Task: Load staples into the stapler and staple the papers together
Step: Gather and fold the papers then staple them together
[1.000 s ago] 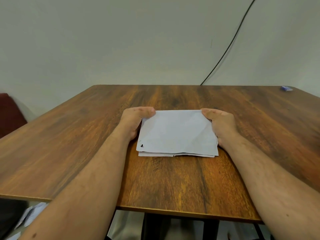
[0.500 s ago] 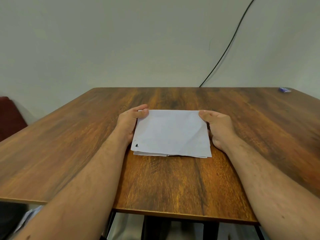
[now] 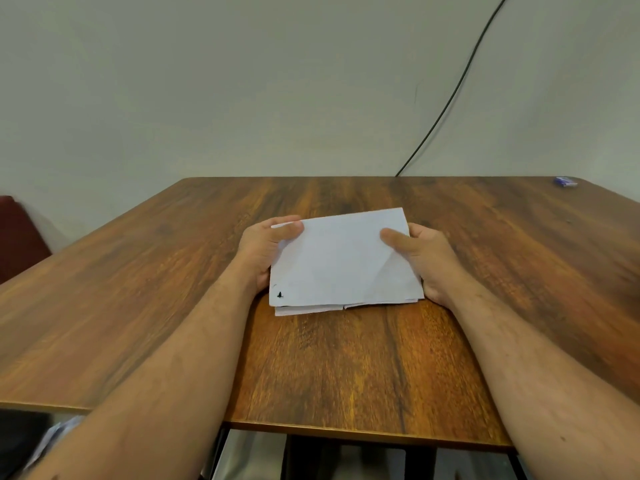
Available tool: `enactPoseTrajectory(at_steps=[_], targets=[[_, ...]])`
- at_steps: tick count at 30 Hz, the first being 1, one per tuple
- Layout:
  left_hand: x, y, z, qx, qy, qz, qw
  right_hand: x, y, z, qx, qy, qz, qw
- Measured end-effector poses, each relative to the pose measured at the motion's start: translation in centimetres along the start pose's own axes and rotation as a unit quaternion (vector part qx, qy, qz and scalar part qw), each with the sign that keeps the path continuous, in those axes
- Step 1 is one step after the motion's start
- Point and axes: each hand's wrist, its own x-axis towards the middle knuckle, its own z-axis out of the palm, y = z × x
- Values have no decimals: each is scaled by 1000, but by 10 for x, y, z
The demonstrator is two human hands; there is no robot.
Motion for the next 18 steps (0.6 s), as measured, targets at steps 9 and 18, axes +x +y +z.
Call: enactPoseTrajectory(at_steps=[9, 18], targets=[[-1, -1, 2, 33, -127, -42, 991, 8, 1, -1, 20, 77, 4, 997], [8, -10, 4, 31, 14, 80, 996, 4, 1, 1, 5, 46, 18, 999]])
